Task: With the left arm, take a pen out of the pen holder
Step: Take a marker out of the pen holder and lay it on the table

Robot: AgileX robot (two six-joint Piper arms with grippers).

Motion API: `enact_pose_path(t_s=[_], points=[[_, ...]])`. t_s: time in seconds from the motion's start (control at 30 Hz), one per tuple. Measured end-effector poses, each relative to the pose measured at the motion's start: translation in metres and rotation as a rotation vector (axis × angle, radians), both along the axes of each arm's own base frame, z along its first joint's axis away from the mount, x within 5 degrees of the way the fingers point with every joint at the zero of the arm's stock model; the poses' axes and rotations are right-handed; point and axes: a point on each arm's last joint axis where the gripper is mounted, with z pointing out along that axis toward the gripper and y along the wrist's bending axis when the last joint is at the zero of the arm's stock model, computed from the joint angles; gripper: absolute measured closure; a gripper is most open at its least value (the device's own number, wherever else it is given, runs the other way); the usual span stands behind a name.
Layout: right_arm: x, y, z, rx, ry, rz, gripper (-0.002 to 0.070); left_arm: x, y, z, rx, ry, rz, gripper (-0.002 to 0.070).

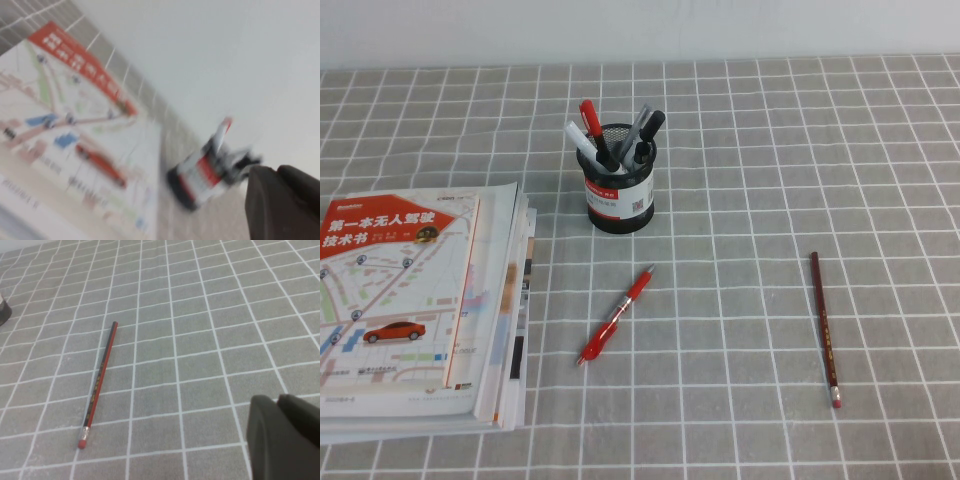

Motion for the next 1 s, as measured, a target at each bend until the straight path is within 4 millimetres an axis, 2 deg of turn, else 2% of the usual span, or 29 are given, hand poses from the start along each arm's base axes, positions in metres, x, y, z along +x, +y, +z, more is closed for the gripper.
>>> enact_pose_path(t_s=[0.07, 0.23, 0.47, 0.57, 0.67, 0.77, 0.87, 1.0], points=[[0.0, 0.0, 0.0, 0.0, 0.0, 0.0, 0.0689, 0.001, 0.003, 0.005, -0.068, -0.047, 0.037, 0.0678], [0.0, 0.0, 0.0, 0.0, 0.0, 0.0, 0.0689, 0.001, 0.008, 0.011, -0.111, -0.104, 0.084, 0.0678], [0.0, 0.0, 0.0, 0.0, 0.0, 0.0, 0.0689, 0.001, 0.005, 0.008, -0.128, -0.073, 0.061, 0.0678], [0.0, 0.0, 0.0, 0.0, 0.0, 0.0, 0.0689, -0.001, 0.0, 0.012, -0.071, -0.038, 0.0, 0.0678], [0.0, 0.0, 0.0, 0.0, 0.0, 0.0, 0.0689, -0.006, -0.004, 0.038, 0.033, -0.076, -0.052, 0.0678], [0.0, 0.0, 0.0, 0.0, 0.0, 0.0, 0.0689, -0.002, -0.007, 0.067, 0.155, -0.087, -0.081, 0.0678], [0.0, 0.0, 0.0, 0.0, 0.0, 0.0, 0.0689, 0.012, -0.01, 0.092, 0.272, -0.054, -0.114, 0.0678], [0.0, 0.0, 0.0, 0.0, 0.0, 0.0, 0.0689, 0.046, -0.017, 0.117, 0.372, 0.046, -0.179, 0.0678]])
